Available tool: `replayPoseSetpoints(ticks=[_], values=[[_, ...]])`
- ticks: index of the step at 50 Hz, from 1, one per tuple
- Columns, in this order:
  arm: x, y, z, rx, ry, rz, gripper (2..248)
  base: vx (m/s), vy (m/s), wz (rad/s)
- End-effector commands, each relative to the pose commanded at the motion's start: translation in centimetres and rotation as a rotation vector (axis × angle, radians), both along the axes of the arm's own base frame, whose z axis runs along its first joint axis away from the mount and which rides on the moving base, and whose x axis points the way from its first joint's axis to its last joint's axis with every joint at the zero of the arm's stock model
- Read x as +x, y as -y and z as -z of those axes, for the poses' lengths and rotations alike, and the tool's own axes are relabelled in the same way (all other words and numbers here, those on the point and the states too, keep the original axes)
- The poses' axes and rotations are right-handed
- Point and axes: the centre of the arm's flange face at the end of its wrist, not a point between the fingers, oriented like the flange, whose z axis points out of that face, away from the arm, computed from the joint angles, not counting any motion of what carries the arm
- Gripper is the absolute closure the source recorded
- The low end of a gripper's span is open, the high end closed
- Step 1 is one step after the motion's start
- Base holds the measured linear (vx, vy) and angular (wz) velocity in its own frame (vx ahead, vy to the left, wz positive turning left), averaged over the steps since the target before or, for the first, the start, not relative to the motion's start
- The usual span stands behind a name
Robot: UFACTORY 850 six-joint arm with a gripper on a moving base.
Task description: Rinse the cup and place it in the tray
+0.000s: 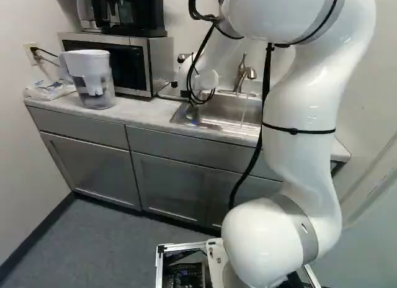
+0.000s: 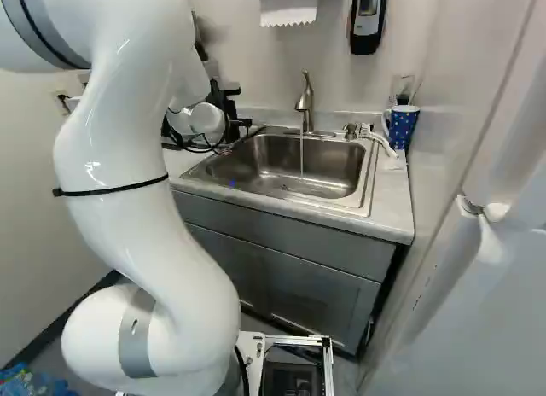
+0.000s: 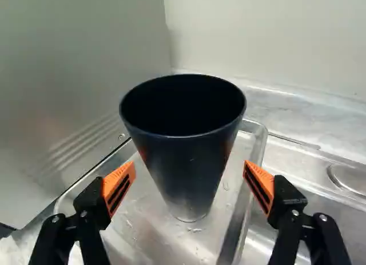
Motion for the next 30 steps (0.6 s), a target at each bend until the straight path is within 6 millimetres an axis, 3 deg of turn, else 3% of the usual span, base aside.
replayPoseSetpoints(ticks=[30], values=[[-0.4, 0.1, -3.0, 0.009, 0.050, 0.000, 3, 0.000, 0.000, 0.000]])
